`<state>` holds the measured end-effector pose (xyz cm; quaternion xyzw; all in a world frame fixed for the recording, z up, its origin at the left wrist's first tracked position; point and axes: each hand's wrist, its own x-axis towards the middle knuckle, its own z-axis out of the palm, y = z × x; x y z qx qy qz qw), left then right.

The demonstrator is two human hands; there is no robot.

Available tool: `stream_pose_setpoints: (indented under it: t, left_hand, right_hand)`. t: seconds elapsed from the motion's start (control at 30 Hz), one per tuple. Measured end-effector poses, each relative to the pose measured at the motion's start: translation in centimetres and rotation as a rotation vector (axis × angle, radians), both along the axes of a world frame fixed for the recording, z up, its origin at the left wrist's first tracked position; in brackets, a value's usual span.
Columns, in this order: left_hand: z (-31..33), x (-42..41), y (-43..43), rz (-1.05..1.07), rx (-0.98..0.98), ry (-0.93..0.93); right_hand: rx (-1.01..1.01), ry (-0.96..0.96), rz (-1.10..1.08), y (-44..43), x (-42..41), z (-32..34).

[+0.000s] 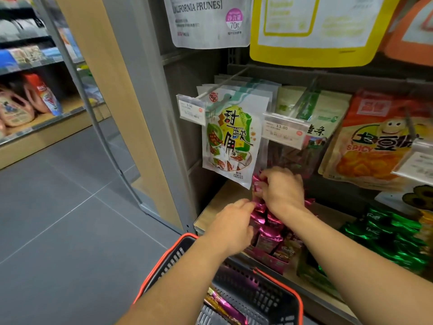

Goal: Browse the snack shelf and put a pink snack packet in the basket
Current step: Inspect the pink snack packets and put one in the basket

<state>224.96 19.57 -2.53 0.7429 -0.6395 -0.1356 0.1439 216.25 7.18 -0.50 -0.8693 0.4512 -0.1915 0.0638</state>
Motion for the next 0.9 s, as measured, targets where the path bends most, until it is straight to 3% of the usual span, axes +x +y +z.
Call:
stream_pose_setpoints:
  t: [0.17, 0.3, 0.43, 0.47, 0.53, 0.63, 0.7, 0.77, 0.9]
  left_hand:
    - [1.4, 0.3, 0.2, 0.049, -0.073, 0.107]
    - [3.8, 0.6, 1.3, 0.198, -0.128, 0.171]
    - [7.0, 0.9, 2.8, 0.427, -0.221, 0.182]
    - [8.0, 0.7, 3.2, 0.452, -0.263, 0.253]
    - [10.2, -0.1, 4.2, 0.387, -0.325, 0.578]
    - [13.6, -2.1, 6.2, 0.029, -0.223, 1.017]
    - [14.8, -3.8, 7.3, -0.190, -0.056, 1.110]
    - [15.0, -5.1, 7.7, -0.257, 0.057, 1.134]
    - [15.0, -6.6, 7.7, -0.197, -0.016, 1.076]
  right_hand:
    - [-0.297, -0.391, 0.275, 4.9, -2.8, 4.6]
    - [-0.431, -0.463, 0.516, 8.2, -7.0, 8.1]
    - [-0.471, -0.530, 0.582, 11.0, -11.0, 11.9]
    - [-0.449, -0.567, 0.572, 11.5, -11.9, 12.5]
    - [-0.337, -0.646, 0.524, 12.3, -13.5, 13.1]
    - [-0.021, -0.726, 0.454, 13.5, -15.0, 12.6]
    - [0.136, -0.801, 0.431, 14.2, -15.2, 12.1]
    - [0.199, -0.859, 0.397, 14.4, -15.1, 11.9]
    - [0.344, -0.902, 0.359, 14.3, -15.1, 11.4]
